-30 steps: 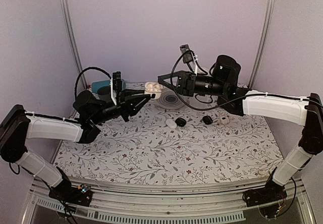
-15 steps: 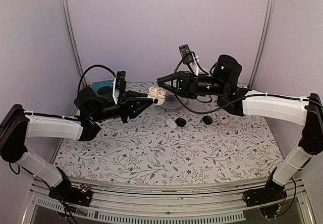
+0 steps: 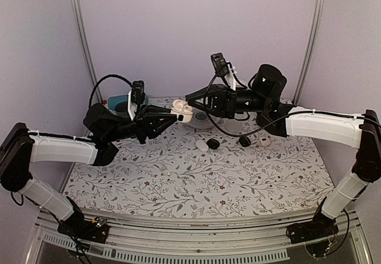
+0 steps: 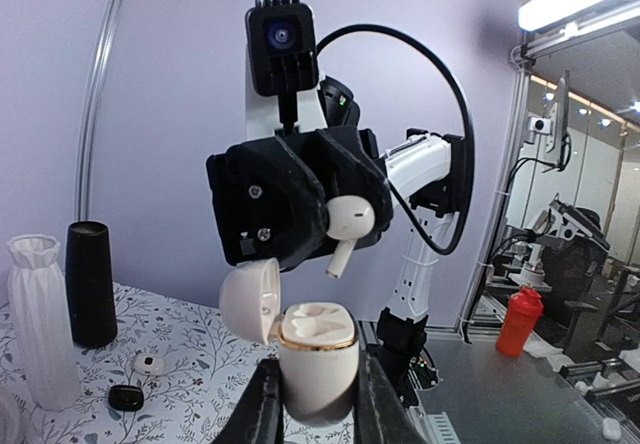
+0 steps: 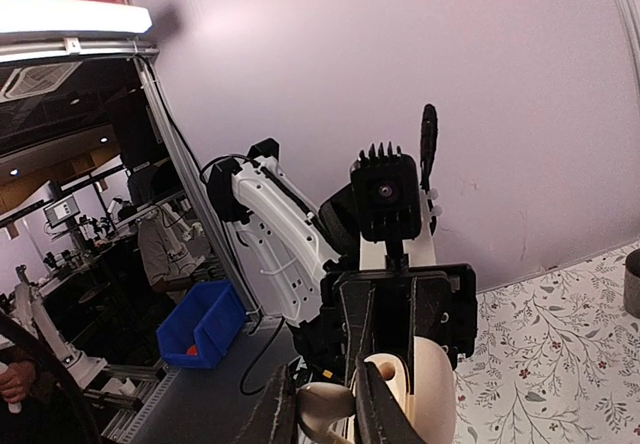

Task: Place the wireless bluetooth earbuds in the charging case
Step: Insert the right earbud into the right side groove of the charging case.

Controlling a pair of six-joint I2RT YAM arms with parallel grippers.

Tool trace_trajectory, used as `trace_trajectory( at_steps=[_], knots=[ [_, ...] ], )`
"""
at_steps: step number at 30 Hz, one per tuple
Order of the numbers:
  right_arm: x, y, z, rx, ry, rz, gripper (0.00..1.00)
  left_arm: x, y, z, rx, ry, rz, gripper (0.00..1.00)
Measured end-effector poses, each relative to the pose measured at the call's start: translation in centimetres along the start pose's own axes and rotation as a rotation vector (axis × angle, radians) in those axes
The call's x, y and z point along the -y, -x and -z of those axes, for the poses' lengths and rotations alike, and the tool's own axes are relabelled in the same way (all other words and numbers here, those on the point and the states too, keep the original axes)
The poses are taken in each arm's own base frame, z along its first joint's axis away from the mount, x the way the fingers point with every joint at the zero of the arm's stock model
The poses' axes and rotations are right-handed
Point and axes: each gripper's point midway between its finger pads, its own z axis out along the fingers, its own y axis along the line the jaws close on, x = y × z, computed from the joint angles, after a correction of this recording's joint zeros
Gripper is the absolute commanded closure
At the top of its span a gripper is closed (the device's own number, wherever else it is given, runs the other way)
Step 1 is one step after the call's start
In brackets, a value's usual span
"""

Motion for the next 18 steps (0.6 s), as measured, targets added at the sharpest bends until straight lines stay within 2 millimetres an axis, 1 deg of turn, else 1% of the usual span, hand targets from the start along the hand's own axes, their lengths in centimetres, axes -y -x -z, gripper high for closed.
trace_trajectory(
  at_steps=[7,18],
  knots=[
    [-0.6,-0.5,-0.4,-0.015,0.037,0.0,0.82,0.7,0.7,0.0,0.021,-0.03,0.001,1.0],
    [-0.5,-0.7,-0.5,-0.013,0.04,0.004,0.82,1.2,0.6,0.0,0.018,-0.063,0.022,1.0]
  ],
)
